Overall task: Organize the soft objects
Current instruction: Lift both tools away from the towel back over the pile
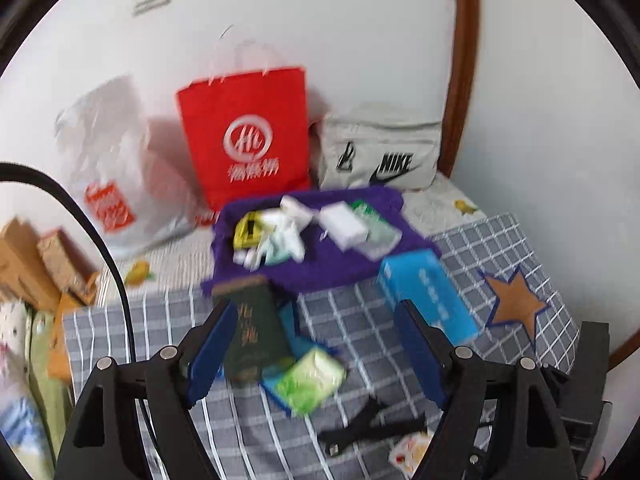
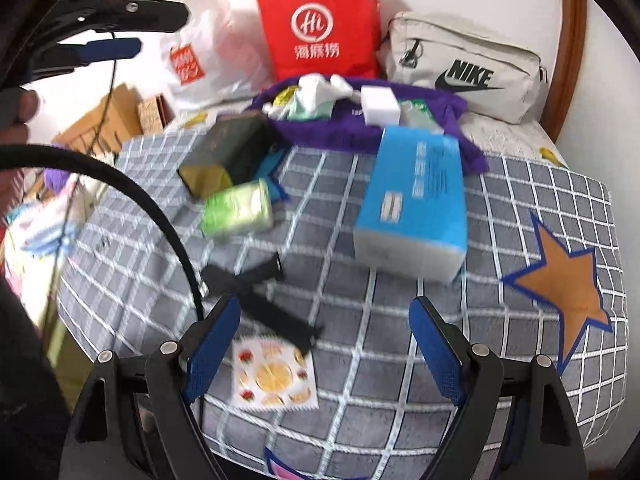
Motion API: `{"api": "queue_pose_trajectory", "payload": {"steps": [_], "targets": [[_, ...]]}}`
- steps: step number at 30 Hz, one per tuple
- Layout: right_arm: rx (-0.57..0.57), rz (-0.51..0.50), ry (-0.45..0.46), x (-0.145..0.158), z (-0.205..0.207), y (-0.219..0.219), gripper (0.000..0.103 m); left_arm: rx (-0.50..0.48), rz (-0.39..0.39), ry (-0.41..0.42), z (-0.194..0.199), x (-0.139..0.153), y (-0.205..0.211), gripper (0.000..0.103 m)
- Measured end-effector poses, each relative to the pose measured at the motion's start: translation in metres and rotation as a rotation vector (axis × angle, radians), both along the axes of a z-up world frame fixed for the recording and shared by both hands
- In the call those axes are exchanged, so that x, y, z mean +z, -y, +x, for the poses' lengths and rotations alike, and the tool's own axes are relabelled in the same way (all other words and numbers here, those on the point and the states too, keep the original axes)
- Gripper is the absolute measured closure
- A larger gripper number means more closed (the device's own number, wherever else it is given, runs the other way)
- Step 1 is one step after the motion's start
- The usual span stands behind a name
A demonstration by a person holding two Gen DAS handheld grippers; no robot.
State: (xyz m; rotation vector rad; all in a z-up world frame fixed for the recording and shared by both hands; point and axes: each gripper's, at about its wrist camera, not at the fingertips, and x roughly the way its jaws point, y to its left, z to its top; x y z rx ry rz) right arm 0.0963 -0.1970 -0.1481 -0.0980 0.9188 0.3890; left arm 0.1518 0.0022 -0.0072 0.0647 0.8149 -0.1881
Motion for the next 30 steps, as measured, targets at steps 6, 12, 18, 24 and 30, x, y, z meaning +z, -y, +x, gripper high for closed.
{"api": "queue_pose_trajectory", "payload": {"steps": [6,12,18,24,30], "targets": [[0.034,0.018,-0.075,-0.039,-0.01,0.005,0.017,0.065,-0.075,-0.064,-0.036,-0.032,-0.015,0.024],[0.102,0.058,-0.093,-0.053,-0.024,-0.012,0.017,0.06,-0.052,-0.1,-0.057,-0.05,-0.017,0.024],[0.085,-0.049,-0.083,-0.075,-0.025,-0.038,0.007,0.066,-0.036,-0.118,-0.063,-0.059,-0.022,0.024],[0.107,-0.07,-0.029,-0.081,-0.034,-0.042,0.0,0.088,-0.039,-0.136,-0.065,-0.068,-0.03,0.024],[0.088,-0.06,0.008,-0.081,-0.037,-0.039,0.005,0.098,-0.016,-0.183,-0.06,-0.084,-0.031,0.024]]}}
